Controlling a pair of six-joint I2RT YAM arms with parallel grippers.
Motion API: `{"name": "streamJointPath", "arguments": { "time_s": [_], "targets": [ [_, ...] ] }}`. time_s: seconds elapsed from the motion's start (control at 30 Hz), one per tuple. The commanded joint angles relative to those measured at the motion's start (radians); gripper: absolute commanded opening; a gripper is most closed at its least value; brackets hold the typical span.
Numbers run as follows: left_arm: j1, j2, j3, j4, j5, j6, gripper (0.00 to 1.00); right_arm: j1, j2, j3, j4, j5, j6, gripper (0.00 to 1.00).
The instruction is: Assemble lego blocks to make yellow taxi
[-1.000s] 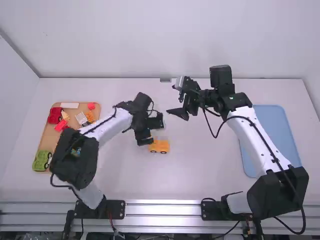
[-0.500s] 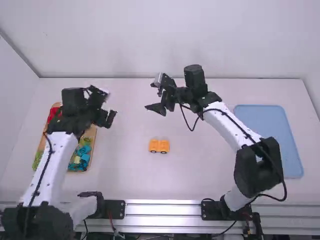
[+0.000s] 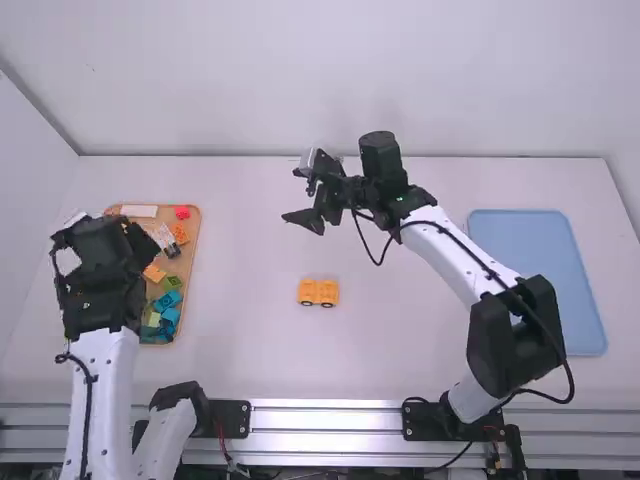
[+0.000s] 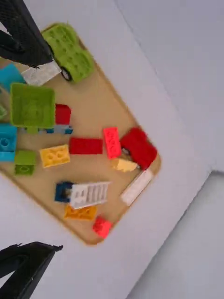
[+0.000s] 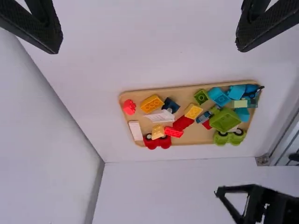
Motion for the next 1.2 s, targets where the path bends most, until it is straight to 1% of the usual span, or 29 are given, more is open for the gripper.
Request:
{"name": "streamJointPath", "arguments": {
  "time_s": [0.0,0.03,0.1,0.13,0.2,0.23,0.27,0.4,0.47,0.53,0.57,0.63,0.7,0.8,0.83,0.87,0.93,0.97,1.0,1.07,1.17],
  "targets": [
    [0.056,0.035,-0.005,0.020,-0.007,-0.038,0.99,0.029,-0.020,-0.002,-0.009,0.037,-0.018,0.99],
    [0.064,0.042,-0.005,0.025,0.000,-0.035,0.99,0.033,-0.020,-0.002,-0.011,0.042,-0.024,0.99],
    [0.129,0.103,0.011,0.042,0.078,0.008,0.99,0.052,-0.020,-0.002,-0.013,0.079,-0.027,0.99],
    [0.142,0.118,0.020,0.041,0.102,0.021,0.99,0.055,-0.020,-0.002,-0.012,0.088,-0.027,0.99],
    [0.175,0.172,0.059,0.026,0.168,0.056,0.99,0.064,-0.020,-0.002,-0.008,0.109,-0.027,0.99],
    [0.199,0.234,0.111,0.003,0.217,0.092,0.99,0.070,-0.020,-0.002,-0.006,0.122,-0.029,0.99],
    [0.205,0.257,0.132,-0.010,0.233,0.104,0.99,0.072,-0.020,-0.002,-0.006,0.122,-0.028,0.99],
    [0.216,0.446,0.325,-0.136,0.256,0.165,0.99,0.071,-0.020,-0.002,0.007,0.115,-0.027,0.98],
    [0.216,0.511,0.397,-0.181,0.256,0.180,0.99,0.068,-0.020,-0.002,0.013,0.114,-0.027,0.98],
    [0.216,0.628,0.523,-0.237,0.264,0.203,0.99,0.066,-0.020,-0.002,0.013,0.114,-0.027,0.98],
    [0.216,0.637,0.532,-0.240,0.266,0.206,0.99,0.066,-0.020,-0.002,0.013,0.114,-0.027,0.99],
    [0.216,0.797,0.701,-0.324,0.338,0.285,0.99,0.055,-0.020,-0.002,0.012,0.115,-0.026,0.98],
    [0.216,0.878,0.789,-0.380,0.342,0.294,1.00,0.050,-0.020,-0.002,0.012,0.114,-0.027,0.99],
    [0.216,1.086,1.012,-0.529,0.341,0.326,0.99,0.032,-0.020,-0.002,0.012,0.114,-0.019,0.99],
    [0.216,1.096,1.023,-0.534,0.343,0.328,0.99,0.031,-0.020,-0.002,0.011,0.114,-0.019,0.99],
    [0.216,1.144,1.073,-0.562,0.360,0.338,0.96,0.023,-0.020,-0.002,0.009,0.114,-0.020,0.98],
    [0.216,1.279,1.212,-0.631,0.388,0.357,0.86,0.013,-0.020,-0.002,0.008,0.114,-0.016,0.99],
    [0.216,1.287,1.221,-0.636,0.388,0.356,0.84,0.012,-0.020,-0.002,0.008,0.114,-0.014,0.99],
    [0.216,1.348,1.282,-0.674,0.387,0.353,0.81,0.008,-0.020,-0.002,0.011,0.114,0.000,0.99],
    [0.216,1.434,1.357,-0.721,0.387,0.353,0.81,0.002,-0.020,-0.002,0.012,0.114,0.003,0.98],
    [0.216,1.510,1.386,-0.715,0.386,0.353,0.80,0.002,-0.020,-0.002,0.012,0.114,-0.001,0.98]
  ]
}}
